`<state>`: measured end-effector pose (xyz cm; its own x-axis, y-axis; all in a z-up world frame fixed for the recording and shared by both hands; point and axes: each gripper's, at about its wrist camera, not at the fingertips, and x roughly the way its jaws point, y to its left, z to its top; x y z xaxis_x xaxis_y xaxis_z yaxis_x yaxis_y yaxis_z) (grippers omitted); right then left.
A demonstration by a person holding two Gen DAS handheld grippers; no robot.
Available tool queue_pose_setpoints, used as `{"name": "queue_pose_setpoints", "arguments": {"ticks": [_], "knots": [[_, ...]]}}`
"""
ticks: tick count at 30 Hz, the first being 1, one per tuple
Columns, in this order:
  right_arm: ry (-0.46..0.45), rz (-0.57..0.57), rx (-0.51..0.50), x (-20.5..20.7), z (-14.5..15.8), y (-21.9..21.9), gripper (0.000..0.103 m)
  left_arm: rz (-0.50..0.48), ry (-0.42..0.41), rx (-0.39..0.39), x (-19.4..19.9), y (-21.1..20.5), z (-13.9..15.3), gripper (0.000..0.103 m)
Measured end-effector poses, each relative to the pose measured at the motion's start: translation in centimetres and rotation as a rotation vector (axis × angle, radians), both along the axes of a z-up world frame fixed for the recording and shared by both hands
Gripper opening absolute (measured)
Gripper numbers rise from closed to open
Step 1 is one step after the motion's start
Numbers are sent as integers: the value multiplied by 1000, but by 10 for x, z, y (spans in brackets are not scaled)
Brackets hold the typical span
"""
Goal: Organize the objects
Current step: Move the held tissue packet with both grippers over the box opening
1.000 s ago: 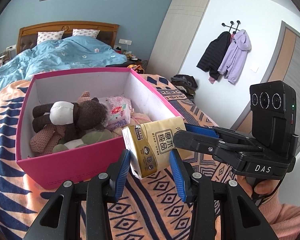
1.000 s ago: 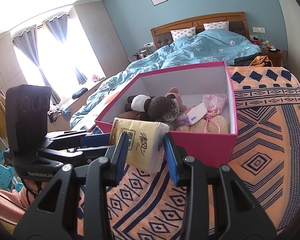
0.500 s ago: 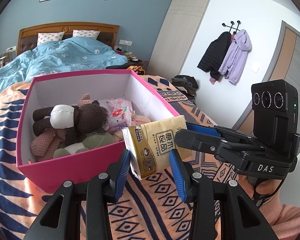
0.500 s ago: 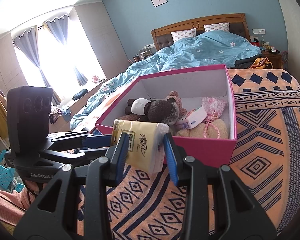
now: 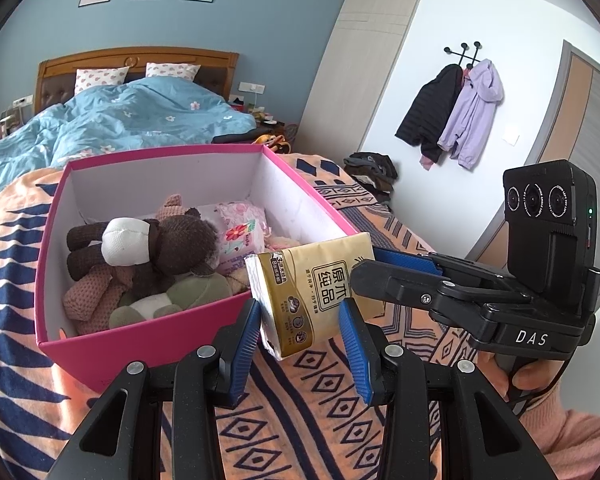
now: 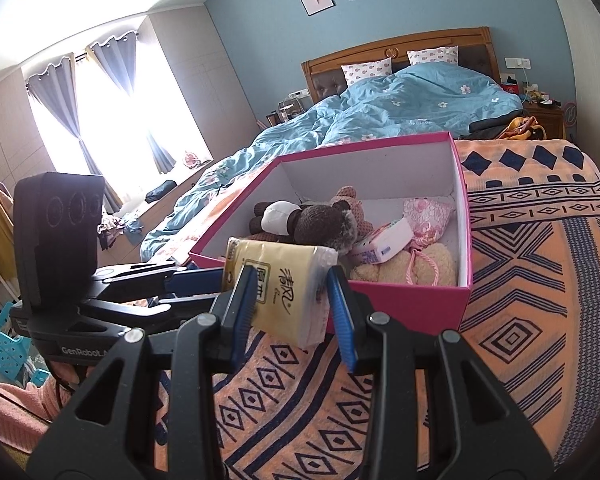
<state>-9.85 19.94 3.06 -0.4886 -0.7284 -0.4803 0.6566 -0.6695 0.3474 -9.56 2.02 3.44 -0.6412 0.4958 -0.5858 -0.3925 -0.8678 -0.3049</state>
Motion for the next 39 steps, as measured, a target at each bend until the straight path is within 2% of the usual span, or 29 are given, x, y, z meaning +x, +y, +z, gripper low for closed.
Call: {"name": "queue_pose_setpoints", "arguments": {"ticks": [39], "knots": [[-1, -8, -6, -9, 0, -3, 40, 12, 1, -12, -14, -7, -1, 40]]}}
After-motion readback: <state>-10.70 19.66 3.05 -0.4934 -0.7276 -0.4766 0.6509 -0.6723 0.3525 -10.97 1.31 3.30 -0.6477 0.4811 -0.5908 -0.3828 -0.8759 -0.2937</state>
